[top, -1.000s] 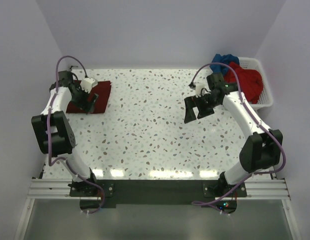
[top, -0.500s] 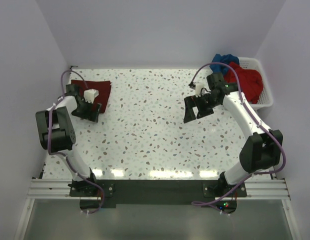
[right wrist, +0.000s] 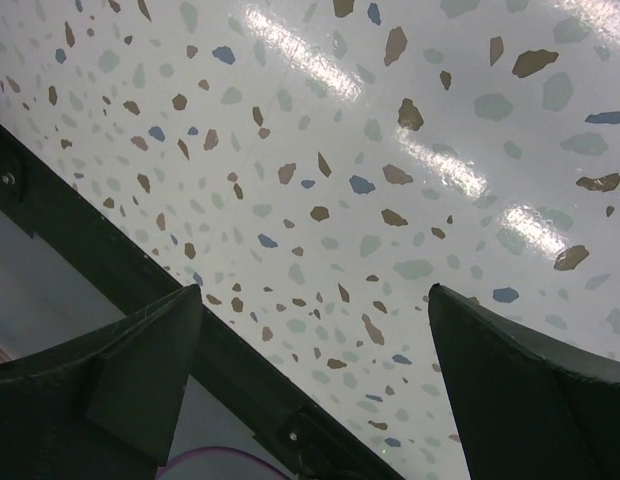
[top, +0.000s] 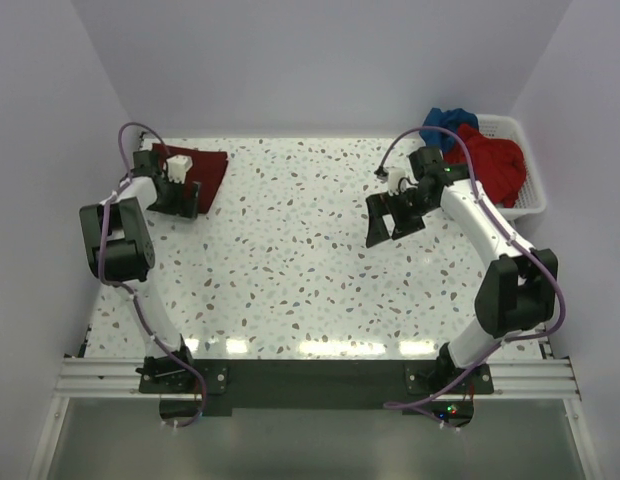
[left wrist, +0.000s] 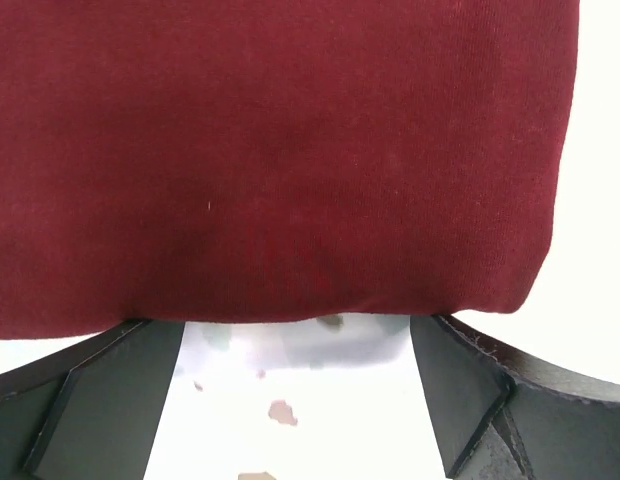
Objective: Fold and stack the t-shirts
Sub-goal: Neatly place the folded tshirt to the corner
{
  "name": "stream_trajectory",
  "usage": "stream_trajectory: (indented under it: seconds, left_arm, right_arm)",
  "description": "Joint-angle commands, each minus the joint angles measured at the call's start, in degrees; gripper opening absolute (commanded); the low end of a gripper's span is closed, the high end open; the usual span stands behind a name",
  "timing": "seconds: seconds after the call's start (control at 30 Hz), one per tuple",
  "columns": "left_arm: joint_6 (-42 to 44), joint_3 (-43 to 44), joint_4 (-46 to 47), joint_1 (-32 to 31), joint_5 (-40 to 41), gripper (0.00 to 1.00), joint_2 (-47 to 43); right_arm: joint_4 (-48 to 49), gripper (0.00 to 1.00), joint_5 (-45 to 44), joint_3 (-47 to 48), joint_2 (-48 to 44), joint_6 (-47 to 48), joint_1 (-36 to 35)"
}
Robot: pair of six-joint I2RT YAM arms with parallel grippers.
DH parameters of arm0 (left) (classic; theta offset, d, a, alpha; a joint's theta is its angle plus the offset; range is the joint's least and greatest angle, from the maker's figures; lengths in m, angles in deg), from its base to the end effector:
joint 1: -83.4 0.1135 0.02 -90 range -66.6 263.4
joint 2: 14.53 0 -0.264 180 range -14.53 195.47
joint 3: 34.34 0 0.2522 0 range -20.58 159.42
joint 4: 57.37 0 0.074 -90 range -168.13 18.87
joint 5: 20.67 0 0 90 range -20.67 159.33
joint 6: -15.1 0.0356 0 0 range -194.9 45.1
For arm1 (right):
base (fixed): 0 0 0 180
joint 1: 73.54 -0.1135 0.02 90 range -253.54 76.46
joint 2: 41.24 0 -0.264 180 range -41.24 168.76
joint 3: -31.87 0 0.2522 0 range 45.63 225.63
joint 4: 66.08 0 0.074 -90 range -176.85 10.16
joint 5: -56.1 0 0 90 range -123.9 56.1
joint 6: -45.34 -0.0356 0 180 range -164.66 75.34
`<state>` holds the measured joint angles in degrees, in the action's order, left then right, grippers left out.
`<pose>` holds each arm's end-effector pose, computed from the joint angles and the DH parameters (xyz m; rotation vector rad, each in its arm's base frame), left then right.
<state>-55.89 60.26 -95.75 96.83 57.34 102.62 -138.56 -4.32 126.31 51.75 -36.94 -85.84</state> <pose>0.4163 0.0918 0.1566 0.1970 2.5906 -0.0738 0.3089 0.0853 0.2843 -0.5955 2.6784 0.7414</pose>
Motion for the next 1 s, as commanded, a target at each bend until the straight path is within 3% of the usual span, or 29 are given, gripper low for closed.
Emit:
stream_trajectory:
  seconds: [0.0, 0.37, 0.63, 0.83, 0.97]
  left_arm:
    - [-4.8, 1.3, 1.9, -1.1, -0.5, 1.00, 4.8]
    - [-17.3, 6.6, 4.3, -3.2, -2.6, 1.00, 8.7]
    - [-16.8, 10.5, 2.7, -4.0, -4.3, 1.00, 10.2]
    - [-12.2, 2.1, 5.5, -4.7, -6.6, 1.00, -2.9]
    - [-9.9, 2.9, -0.4, -7.5, -5.1, 1.00, -13.9]
  right_arm:
    - [-0.1, 0.99, 0.7, 2.5, 0.3, 0.0, 0.2]
    - [0.0, 0.99, 0.6, 2.4, 1.0, 0.1, 0.3]
    - [-0.1, 0.99, 0.7, 2.4, 0.7, 0.2, 0.3]
    - [-1.0, 0.99, 0.8, 5.5, 0.6, 0.3, 0.3]
    - [-1.2, 0.99, 0.4, 7.9, 0.4, 0.8, 0.5]
